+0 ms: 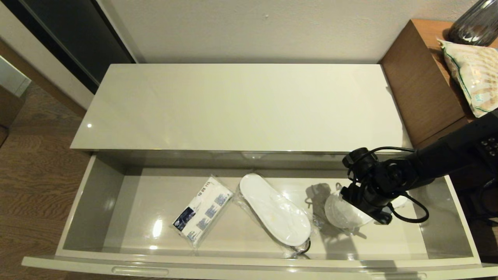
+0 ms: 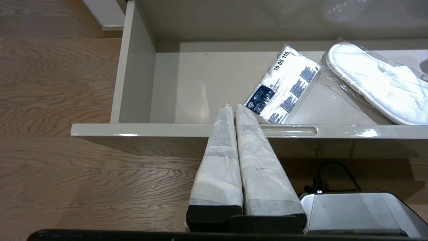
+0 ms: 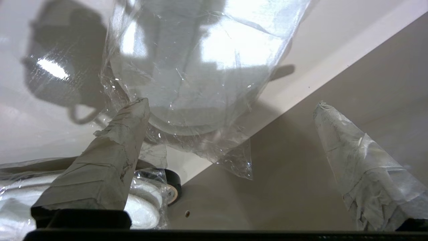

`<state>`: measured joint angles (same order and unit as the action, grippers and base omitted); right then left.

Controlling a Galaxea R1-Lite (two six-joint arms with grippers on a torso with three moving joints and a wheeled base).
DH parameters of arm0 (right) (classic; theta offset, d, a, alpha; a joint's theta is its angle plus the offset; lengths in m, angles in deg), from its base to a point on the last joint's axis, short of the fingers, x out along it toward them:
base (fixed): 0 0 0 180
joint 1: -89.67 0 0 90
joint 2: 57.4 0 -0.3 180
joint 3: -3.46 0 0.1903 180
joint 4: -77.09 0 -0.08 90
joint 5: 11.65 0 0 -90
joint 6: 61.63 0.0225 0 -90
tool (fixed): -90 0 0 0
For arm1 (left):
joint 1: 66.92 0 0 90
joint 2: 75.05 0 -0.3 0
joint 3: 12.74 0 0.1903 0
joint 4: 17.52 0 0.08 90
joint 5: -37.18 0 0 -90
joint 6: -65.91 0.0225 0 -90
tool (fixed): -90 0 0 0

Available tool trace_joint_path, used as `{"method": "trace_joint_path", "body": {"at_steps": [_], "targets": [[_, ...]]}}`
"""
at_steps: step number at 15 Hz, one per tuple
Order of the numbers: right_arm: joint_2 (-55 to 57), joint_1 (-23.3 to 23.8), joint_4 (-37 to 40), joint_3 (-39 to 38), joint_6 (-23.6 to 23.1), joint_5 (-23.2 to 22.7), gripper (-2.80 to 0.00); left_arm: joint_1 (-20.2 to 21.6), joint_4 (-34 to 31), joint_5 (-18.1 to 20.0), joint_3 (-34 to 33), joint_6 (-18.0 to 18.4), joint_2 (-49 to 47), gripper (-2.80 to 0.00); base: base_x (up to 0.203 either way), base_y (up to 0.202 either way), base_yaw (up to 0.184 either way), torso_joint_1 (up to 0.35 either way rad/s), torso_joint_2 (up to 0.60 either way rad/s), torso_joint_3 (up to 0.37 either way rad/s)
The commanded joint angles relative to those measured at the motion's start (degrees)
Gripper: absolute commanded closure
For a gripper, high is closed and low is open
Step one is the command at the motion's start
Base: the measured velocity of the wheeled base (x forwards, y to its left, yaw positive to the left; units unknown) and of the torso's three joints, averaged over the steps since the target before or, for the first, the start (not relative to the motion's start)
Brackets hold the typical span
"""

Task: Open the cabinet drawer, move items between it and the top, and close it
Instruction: Take out the disposable slippers from the drawer

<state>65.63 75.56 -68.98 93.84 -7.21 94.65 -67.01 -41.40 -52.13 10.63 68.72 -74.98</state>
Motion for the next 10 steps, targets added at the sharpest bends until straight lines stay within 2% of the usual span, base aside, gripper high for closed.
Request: {"method": "trace_joint_path", "body": {"at_steps": [1,4,8,10], "targets": [[-0.07,0.14,-0.37,0.03,0.37,0.0,-2.8,0.01,-0.02,0.01,0.0,0.01,-0.07,0.0,0.0,0.0,0.0,0.0,0.0,0.0],[5.47,0.87,-3.72,2.92,0.73,0.29,-2.8,0.01,-0.02,0.01,0.0,0.01,-0.07,0.0,0.0,0.0,0.0,0.0,0.0,0.0],[10.84,2.41,-12.77,4.84,-0.04,0.83,-2.8,0.01,-0.02,0.01,0.0,0.01,-0.07,0.0,0.0,0.0,0.0,0.0,0.0,0.0],[12.62,2.59,-13.21,5.58,-1.52,0.8,-2.8,0.01,-0.02,0.01,0.0,0.01,-0.07,0.0,0.0,0.0,0.0,0.0,0.0,0.0]]}}
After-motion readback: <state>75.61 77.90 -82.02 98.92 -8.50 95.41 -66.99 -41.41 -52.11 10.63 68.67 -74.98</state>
